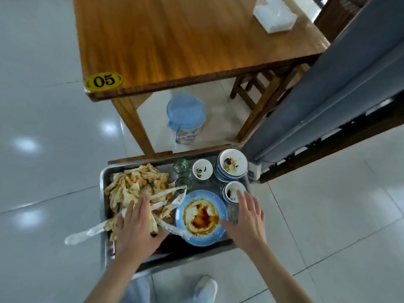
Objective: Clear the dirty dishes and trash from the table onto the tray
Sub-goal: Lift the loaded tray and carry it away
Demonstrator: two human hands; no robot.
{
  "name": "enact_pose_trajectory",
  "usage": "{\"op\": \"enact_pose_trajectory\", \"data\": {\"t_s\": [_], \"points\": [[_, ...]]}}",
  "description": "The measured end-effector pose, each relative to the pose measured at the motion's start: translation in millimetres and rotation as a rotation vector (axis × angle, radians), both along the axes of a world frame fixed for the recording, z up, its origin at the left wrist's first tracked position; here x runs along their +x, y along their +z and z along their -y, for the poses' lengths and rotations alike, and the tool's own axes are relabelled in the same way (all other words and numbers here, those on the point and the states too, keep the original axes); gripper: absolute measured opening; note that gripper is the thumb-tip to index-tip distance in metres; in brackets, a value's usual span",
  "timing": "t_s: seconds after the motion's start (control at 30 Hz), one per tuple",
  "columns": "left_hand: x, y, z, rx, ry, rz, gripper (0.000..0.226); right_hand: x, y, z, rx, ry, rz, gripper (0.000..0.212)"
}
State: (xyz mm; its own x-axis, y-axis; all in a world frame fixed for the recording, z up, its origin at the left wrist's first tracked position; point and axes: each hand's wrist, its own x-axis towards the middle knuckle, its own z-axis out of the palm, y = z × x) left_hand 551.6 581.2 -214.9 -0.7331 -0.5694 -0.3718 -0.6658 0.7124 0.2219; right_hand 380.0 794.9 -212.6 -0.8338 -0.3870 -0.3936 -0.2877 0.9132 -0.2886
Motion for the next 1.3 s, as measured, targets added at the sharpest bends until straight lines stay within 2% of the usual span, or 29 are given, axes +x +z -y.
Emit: {"op": "enact_pose_trajectory", "data": {"t_s": [0.1,0.27,0.53,0.67,0.87,0.97,1.1,1.3], "points": [[1,-8,-3,-0.003,0.06,-0.025,0.105,-10,-5,1,0.01,0.057,-0.018,0.096],[5,-28,8,-0.028,0.157,0.034,0.099,-29,-11,16,-0.004,0.075,-0.003,0.09],[-3,-42,36,-0.071,0.289,0.0,0.074,-72,-24,26,-0.133,-0.27,0.041,0.069],[-7,-45,47,-0.073,0.362,0.067,0.069,-93,-32,18,-0.097,-0.413,-0.005,0.058],[-7,-55,61,0.015,0.549,0.206,0.071,-112,-56,14,-0.044,-0.49,0.14,0.047],[-4,-62,65,0.055,0.521,0.269,0.073,-117,-65,14,-0.119,-0.59,0.274,0.046],[-5,-64,67,0.039,0.495,0.25,0.072,-112,-70,23,-0.218,-0.691,0.43,0.048],[-6,-69,69,0.022,0.565,0.219,0.069,-103,-70,32,-0.224,-0.684,0.415,0.046]]}}
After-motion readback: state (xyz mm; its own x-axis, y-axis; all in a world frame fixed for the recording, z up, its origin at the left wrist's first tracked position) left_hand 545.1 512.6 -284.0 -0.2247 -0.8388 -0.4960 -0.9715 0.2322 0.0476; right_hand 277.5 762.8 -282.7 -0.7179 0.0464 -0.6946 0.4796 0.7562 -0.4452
